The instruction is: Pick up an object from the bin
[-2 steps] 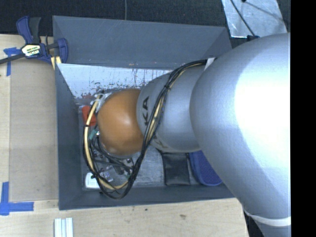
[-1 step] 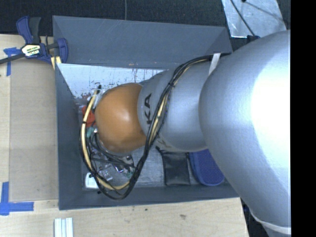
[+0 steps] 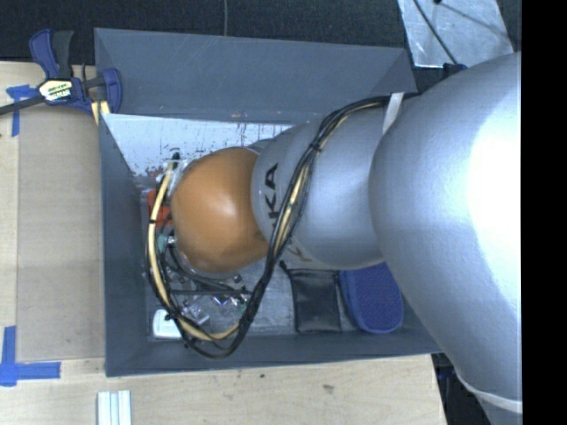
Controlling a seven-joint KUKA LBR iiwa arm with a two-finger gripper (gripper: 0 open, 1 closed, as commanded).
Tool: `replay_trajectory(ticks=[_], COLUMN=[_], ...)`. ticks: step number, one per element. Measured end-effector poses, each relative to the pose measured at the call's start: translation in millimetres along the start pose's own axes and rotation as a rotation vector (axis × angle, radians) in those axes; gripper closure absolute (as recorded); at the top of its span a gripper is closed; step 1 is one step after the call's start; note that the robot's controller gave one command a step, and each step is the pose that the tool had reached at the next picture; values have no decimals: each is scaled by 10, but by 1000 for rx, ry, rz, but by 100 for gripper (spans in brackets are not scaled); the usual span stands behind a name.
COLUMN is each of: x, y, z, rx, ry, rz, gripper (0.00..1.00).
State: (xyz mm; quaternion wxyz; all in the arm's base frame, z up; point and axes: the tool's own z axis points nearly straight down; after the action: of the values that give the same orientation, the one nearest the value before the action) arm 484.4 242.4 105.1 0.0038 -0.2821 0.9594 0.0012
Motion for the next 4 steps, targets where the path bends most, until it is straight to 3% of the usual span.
replay_trajectory(ticks=[1, 2, 3, 4], x=[13, 2, -5, -12], y=[-22, 12, 35, 33], z=[344, 348, 344, 315], rx=[3, 0, -3, -4], ry=[7, 6, 5, 2], rz=[-360, -890, -889, -885], gripper=[0, 0, 100, 100])
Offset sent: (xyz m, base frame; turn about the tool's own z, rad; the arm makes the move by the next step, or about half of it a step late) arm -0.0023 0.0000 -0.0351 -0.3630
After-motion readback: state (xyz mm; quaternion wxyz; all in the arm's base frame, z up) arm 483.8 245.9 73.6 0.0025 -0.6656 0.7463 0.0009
